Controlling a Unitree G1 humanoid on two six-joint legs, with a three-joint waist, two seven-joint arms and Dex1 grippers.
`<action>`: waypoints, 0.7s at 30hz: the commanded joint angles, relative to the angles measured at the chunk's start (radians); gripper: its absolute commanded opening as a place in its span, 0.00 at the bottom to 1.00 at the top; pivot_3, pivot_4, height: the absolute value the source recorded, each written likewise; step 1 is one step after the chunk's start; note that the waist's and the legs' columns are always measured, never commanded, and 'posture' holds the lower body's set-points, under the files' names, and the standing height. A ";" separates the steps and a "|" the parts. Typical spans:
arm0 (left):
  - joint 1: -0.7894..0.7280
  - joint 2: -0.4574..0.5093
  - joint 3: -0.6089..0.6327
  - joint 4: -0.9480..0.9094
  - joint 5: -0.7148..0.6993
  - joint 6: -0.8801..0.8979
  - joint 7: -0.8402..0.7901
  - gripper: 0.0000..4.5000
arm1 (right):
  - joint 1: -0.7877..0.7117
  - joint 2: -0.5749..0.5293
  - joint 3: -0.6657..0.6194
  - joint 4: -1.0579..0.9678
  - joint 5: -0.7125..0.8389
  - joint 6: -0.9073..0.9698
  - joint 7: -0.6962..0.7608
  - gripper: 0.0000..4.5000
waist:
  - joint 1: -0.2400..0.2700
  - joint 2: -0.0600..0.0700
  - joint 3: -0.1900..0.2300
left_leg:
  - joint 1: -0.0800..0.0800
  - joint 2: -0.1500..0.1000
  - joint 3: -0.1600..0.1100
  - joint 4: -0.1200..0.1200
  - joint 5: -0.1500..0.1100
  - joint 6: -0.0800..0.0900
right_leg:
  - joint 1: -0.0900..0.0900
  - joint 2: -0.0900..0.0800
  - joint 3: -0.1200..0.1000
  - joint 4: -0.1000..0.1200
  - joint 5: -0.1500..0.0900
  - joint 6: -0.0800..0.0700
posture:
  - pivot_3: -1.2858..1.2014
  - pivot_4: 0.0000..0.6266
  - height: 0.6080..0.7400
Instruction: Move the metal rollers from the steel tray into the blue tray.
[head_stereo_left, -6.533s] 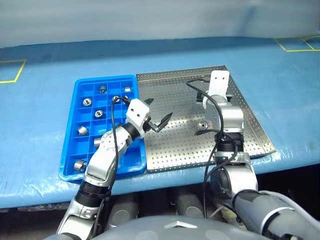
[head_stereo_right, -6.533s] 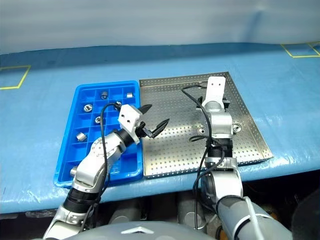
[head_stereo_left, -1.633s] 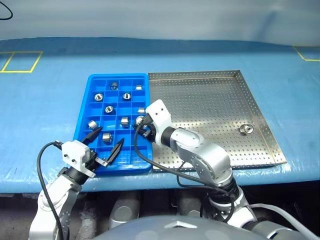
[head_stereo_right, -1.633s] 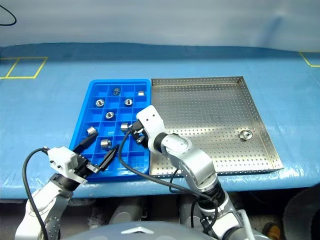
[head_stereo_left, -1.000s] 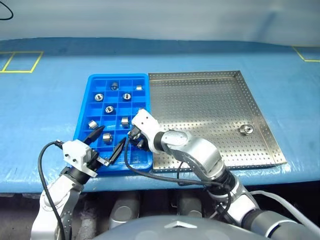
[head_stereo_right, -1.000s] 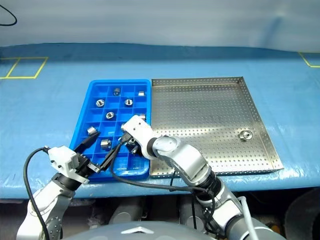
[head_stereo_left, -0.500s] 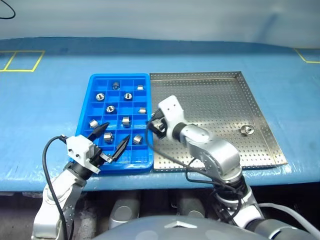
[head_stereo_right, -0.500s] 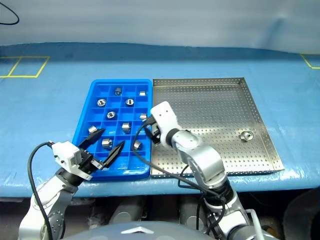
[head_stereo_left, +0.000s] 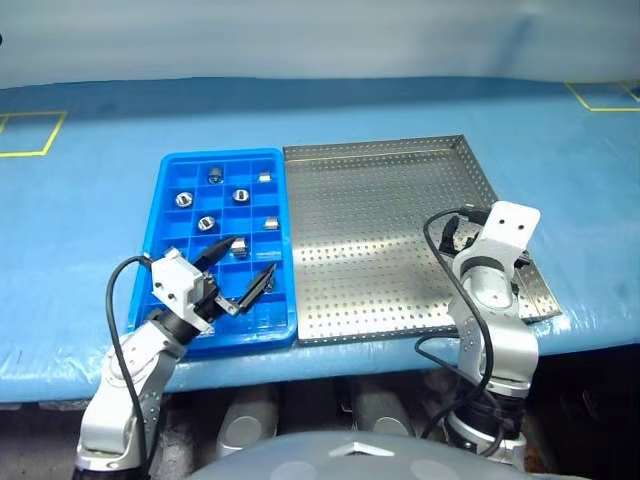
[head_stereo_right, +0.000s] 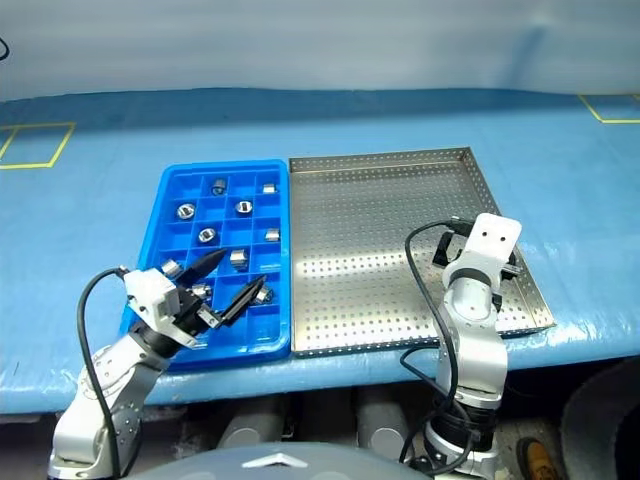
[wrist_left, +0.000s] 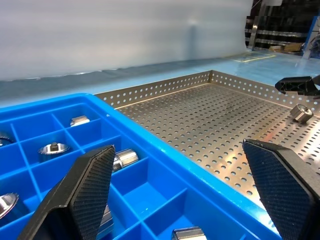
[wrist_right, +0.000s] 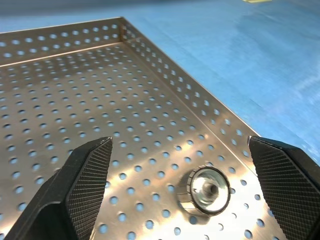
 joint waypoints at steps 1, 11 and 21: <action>-0.004 0.005 0.002 -0.008 -0.015 0.001 -0.009 1.00 | -0.011 0.058 -0.072 0.007 0.006 -0.023 -0.067 0.99 | -0.004 0.000 0.000 | 0.000 0.000 0.000 0.000 0.000 0.000 | 0.000 0.000 0.000 0.000 0.000 0.000 | 0.54 0.24 1.00; -0.015 0.002 -0.004 -0.003 -0.013 0.002 -0.010 1.00 | -0.097 0.118 -0.211 0.212 0.190 -0.077 -0.114 0.99 | -0.012 0.001 0.000 | 0.001 0.001 0.001 0.000 0.000 0.001 | 0.001 0.001 0.001 0.000 0.000 0.000 | 0.54 0.24 1.00; -0.014 0.004 0.006 -0.007 -0.014 -0.002 -0.010 1.00 | -0.131 0.099 -0.175 0.293 0.225 -0.124 -0.130 0.99 | -0.006 0.001 0.000 | 0.001 0.000 0.002 0.000 -0.001 0.001 | 0.001 0.000 0.002 0.000 0.000 0.000 | 0.55 0.24 1.00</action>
